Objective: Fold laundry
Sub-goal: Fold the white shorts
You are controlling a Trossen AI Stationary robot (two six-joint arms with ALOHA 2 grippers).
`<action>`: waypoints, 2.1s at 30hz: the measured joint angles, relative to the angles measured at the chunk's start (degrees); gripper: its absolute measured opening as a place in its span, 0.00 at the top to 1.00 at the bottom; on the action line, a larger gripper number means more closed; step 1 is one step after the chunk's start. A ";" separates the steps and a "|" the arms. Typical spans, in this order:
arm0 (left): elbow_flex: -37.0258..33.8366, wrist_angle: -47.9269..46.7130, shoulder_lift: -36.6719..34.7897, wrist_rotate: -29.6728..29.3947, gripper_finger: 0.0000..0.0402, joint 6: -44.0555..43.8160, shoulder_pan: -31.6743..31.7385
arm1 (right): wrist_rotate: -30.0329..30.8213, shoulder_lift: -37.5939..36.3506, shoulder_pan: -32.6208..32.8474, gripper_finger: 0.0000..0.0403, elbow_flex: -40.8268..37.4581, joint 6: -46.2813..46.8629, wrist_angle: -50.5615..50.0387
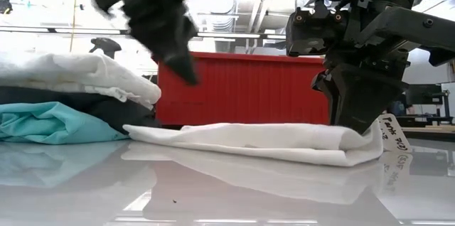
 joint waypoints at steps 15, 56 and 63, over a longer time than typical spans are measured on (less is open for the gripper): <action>0.07 13.38 13.02 4.51 0.75 -1.43 3.48 | -2.15 -2.21 0.28 0.78 -0.28 -3.84 0.94; -0.05 18.04 13.23 4.23 0.75 -1.82 4.54 | -10.26 0.76 3.17 0.78 -0.08 -13.30 11.08; 0.54 18.99 12.86 2.14 0.75 -3.59 5.21 | -3.32 -9.51 5.15 0.78 -0.02 -11.30 -1.54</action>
